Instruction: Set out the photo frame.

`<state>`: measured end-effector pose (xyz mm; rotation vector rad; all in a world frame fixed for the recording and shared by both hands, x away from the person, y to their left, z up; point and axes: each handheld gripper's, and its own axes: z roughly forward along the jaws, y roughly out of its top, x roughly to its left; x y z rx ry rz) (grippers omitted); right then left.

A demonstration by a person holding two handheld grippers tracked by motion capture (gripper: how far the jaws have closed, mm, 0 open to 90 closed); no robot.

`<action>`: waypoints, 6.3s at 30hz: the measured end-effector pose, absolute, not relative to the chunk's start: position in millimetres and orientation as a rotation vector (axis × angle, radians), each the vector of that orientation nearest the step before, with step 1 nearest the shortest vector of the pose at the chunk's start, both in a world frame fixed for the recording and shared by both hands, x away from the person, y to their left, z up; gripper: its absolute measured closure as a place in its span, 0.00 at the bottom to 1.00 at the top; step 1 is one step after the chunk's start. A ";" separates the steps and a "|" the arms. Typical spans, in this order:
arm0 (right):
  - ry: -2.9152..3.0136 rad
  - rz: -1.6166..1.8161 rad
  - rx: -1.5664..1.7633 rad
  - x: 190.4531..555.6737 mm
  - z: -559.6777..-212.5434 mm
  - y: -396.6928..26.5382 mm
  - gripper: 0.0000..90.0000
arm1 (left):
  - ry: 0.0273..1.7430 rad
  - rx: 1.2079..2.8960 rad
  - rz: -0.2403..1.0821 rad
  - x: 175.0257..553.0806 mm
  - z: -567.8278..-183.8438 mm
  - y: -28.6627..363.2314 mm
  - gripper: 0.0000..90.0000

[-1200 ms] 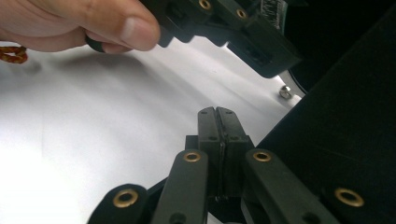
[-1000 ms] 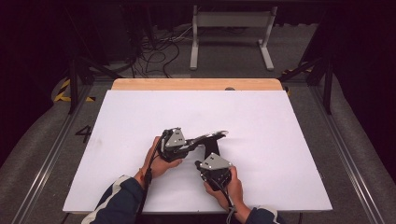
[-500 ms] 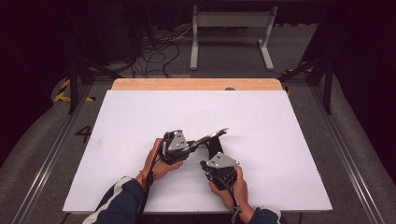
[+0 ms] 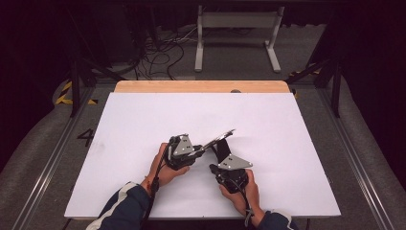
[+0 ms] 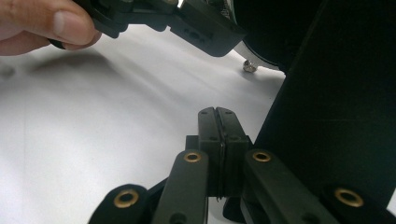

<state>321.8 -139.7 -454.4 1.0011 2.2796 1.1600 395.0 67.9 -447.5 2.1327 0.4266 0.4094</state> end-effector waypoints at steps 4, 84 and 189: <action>2.278 1.163 1.006 322.5 -455.4 -139.0 1.00 | 0.448 2.114 0.421 397.2 -448.1 66.2 0.70; 2.286 1.127 1.130 350.2 -459.3 -202.7 1.00 | 0.376 2.174 0.356 378.3 -449.5 46.2 0.89; 2.199 1.113 1.198 369.7 -453.9 -231.0 0.86 | 0.370 2.192 0.363 380.2 -448.8 50.6 0.87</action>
